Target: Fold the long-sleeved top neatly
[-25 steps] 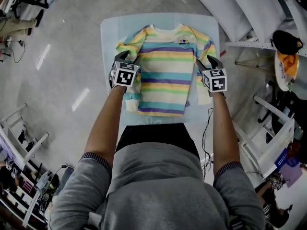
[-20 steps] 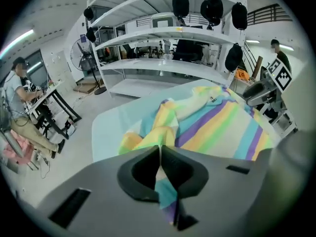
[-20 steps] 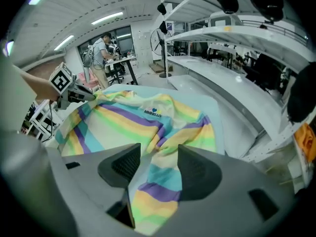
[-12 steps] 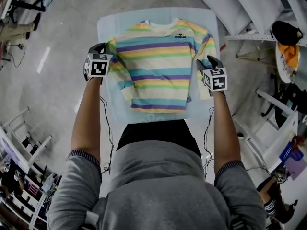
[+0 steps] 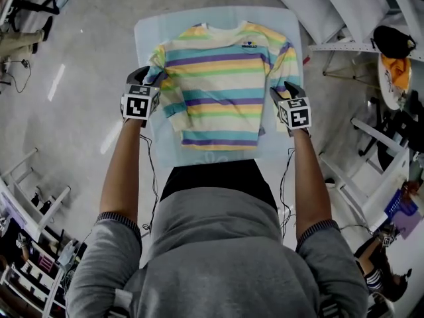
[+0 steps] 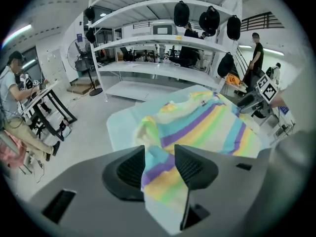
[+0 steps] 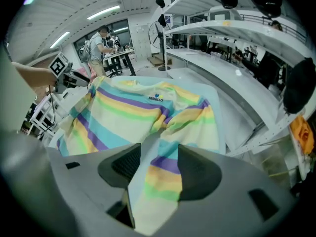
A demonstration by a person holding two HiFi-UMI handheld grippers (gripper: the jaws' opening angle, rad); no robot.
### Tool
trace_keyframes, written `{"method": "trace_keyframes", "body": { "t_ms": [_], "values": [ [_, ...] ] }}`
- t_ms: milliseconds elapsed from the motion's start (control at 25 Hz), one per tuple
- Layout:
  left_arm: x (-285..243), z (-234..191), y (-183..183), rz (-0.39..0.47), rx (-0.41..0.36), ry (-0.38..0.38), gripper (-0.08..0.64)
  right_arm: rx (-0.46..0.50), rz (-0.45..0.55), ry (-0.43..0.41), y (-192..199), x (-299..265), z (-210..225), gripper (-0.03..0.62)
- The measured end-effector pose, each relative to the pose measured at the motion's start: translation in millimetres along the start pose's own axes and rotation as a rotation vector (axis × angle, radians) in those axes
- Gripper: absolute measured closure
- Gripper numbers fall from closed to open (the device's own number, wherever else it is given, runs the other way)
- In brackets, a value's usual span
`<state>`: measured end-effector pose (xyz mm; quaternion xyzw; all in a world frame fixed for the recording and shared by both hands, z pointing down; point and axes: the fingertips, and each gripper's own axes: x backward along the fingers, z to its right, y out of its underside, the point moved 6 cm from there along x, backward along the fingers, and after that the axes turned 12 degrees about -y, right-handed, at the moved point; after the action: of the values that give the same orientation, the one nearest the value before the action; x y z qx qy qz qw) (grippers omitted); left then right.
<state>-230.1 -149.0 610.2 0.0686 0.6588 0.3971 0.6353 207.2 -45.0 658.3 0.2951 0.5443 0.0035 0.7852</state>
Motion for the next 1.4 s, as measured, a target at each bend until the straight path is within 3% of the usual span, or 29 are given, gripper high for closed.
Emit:
{"method": "trace_keyframes", "body": {
  "t_ms": [280, 480, 840, 1080, 1200, 1280, 1400],
  "values": [
    [50.9, 40.2, 80.8, -0.083, 0.040, 0.048, 0.349, -0.034, -0.050, -0.006, 50.1, 14.4, -36.6, 0.354],
    [66.9, 60.3, 109.2, -0.104, 0.112, 0.065, 0.350, -0.036, -0.072, -0.021, 78.9, 19.5, -54.8, 0.357],
    [104.4, 113.4, 163.4, -0.168, 0.175, 0.040, 0.350, 0.034, -0.108, -0.109, 123.4, 18.2, -88.0, 0.381],
    [97.5, 157.5, 203.8, -0.233, 0.209, 0.050, 0.361, 0.108, -0.133, -0.153, 145.0, 0.7, -101.0, 0.431],
    [94.8, 170.6, 217.2, -0.249, 0.205, 0.032, 0.429, 0.134, -0.140, -0.147, 148.7, -6.1, -103.2, 0.458],
    [96.5, 173.2, 219.5, -0.236, 0.213, 0.014, 0.507, 0.147, -0.132, -0.144, 147.8, -3.9, -102.9, 0.551],
    [103.1, 172.9, 218.4, -0.207, 0.248, 0.009, 0.523, 0.138, -0.107, -0.147, 146.7, 8.9, -100.1, 0.558]
  ]
}}
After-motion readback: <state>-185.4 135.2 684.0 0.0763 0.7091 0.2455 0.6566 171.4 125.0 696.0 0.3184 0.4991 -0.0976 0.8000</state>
